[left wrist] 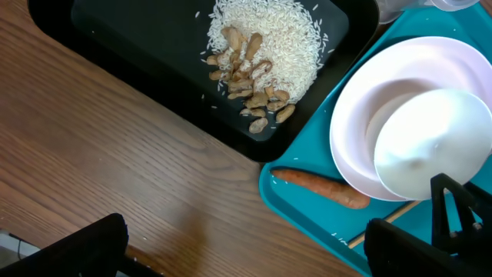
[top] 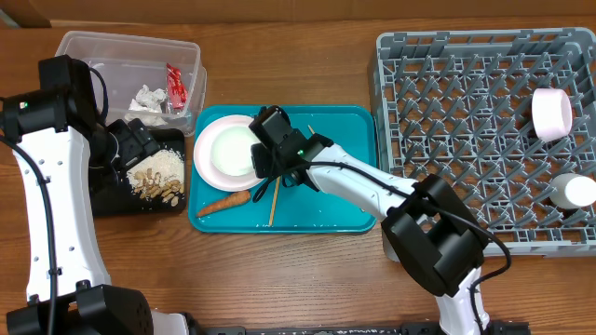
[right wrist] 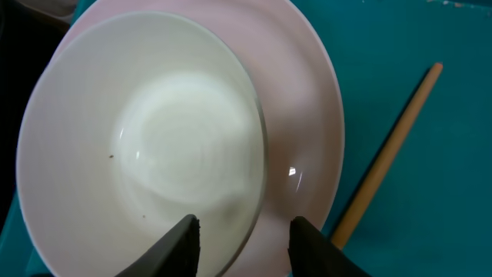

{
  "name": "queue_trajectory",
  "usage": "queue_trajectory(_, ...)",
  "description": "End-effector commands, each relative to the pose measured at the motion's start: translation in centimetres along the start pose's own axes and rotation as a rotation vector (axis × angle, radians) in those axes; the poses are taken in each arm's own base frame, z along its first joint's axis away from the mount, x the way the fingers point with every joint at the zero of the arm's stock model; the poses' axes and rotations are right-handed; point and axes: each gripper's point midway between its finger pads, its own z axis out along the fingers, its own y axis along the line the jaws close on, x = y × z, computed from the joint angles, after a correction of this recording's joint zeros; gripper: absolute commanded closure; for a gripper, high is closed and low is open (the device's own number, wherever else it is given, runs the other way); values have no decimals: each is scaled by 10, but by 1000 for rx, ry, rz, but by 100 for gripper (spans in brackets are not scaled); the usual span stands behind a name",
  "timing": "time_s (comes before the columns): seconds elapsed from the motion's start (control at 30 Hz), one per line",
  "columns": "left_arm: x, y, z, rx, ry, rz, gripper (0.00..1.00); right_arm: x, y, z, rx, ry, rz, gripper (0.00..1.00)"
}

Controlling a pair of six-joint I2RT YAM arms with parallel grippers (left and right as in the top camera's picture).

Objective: Sort waste into correct bins and load items into the dishwasher
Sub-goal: 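Grasp the bowl and place it in the dish rack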

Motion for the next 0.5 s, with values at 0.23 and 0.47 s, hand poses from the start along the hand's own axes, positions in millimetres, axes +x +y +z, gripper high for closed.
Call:
queue_trajectory(0.23,-2,1,-4,-4,-16,4,0,2,-5,9,15,12,12,89)
queue_trajectory(0.47,-2,1,-4,-4,-16,4,0,-55,-43,-41,182,-128,54,96)
